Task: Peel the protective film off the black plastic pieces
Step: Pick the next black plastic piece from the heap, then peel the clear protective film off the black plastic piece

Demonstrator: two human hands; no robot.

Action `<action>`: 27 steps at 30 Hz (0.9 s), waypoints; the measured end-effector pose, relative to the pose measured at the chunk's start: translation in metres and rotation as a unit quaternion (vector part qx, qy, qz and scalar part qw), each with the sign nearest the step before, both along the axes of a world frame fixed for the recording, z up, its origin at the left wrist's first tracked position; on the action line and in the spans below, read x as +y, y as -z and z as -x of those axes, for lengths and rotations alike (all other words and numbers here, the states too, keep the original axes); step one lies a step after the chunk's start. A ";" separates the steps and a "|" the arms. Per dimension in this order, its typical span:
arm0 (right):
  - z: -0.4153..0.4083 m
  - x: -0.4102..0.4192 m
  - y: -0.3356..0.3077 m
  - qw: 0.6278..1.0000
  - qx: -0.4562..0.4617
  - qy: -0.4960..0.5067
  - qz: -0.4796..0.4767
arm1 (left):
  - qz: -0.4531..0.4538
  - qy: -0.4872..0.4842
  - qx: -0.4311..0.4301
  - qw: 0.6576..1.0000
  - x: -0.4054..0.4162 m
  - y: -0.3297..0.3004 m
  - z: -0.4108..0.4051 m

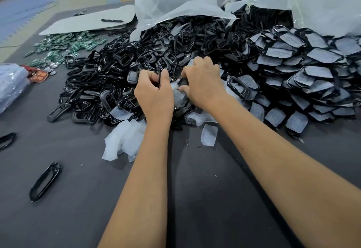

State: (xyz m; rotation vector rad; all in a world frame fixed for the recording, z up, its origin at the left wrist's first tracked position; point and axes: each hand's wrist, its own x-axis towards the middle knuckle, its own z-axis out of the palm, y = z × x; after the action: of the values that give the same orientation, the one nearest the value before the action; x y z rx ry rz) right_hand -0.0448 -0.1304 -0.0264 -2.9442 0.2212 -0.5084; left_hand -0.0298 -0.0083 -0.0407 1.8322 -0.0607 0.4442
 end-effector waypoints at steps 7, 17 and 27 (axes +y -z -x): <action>0.031 -0.006 0.010 0.905 -0.143 -0.057 -0.396 | 0.075 0.073 0.034 0.994 -0.001 -0.003 0.002; 0.044 -0.005 0.022 0.746 -0.143 -0.061 -0.648 | 0.131 0.075 0.027 0.988 -0.001 0.000 0.003; 0.043 -0.003 0.020 0.689 -0.114 -0.072 -0.712 | 0.071 0.077 0.024 0.994 0.004 0.008 0.006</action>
State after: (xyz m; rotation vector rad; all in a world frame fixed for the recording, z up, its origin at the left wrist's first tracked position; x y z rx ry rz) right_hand -0.0876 -0.1330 -0.0463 -1.3219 0.2012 -0.3711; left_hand -0.0354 -0.0044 -0.0487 1.6832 -0.1331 0.2880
